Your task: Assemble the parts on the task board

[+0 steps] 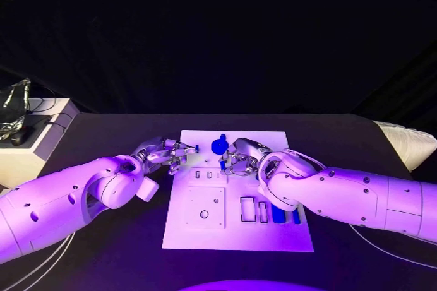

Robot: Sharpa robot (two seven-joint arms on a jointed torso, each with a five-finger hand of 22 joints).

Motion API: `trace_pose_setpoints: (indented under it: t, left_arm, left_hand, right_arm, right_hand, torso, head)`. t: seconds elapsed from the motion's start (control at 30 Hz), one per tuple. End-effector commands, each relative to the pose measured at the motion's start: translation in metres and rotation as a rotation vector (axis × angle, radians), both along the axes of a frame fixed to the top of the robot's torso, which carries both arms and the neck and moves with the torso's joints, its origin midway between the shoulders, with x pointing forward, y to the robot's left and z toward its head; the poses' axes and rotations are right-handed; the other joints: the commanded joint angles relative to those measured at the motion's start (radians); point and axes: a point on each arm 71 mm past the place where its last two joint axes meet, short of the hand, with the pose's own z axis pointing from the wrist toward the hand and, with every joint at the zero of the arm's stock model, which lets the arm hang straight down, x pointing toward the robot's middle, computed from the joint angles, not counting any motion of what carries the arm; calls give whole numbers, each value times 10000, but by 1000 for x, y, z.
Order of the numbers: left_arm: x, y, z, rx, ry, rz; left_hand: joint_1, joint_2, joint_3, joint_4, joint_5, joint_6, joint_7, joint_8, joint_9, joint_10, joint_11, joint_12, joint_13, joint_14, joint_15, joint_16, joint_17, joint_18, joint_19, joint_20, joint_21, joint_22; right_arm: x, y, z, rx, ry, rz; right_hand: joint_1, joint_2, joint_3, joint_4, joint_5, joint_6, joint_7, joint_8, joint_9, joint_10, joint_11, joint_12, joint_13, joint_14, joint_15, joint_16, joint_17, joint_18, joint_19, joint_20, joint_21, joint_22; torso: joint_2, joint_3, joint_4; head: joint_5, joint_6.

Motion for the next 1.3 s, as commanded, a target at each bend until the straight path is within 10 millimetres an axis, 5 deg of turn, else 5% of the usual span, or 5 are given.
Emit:
trace_pose_setpoints:
  t: [0.03, 1.3]
  left_arm:
    - [0, -1, 1, -145, 49, -123]
    - [-1, 0, -1, -121, 181, -252]
  left_hand:
    - [14, -123, -9, -36, 5, 5, 43, -68, -16, -10, 59, -60, -10, -27, 11, -45, -13, -18, -62, 17, -36, -3]
    - [71, -97, -34, -57, 5, -7, 61, -98, -69, -27, 69, -105, -66, -46, 20, -133, -5, -10, -64, 28, -174, 53]
  right_arm:
    - [-3, 2, 0, -118, -323, -3]
    - [-2, 4, -17, -693, -289, 126]
  right_hand:
    - [-97, -62, -100, 73, -70, 125, 151, 27, 7, 46, -42, -35, 10, 46, -59, -48, -4, -3, 775, -54, -17, 1598]
    - [-33, -252, -286, 302, -471, 56, 177, 23, 4, -7, -21, -105, -46, 26, -39, -89, -86, 8, 765, -43, -99, 1575]
  torso:
    - [1, -5, 2]
    - [-7, -11, 5]
  head:
    - [9, -43]
    - [49, -212]
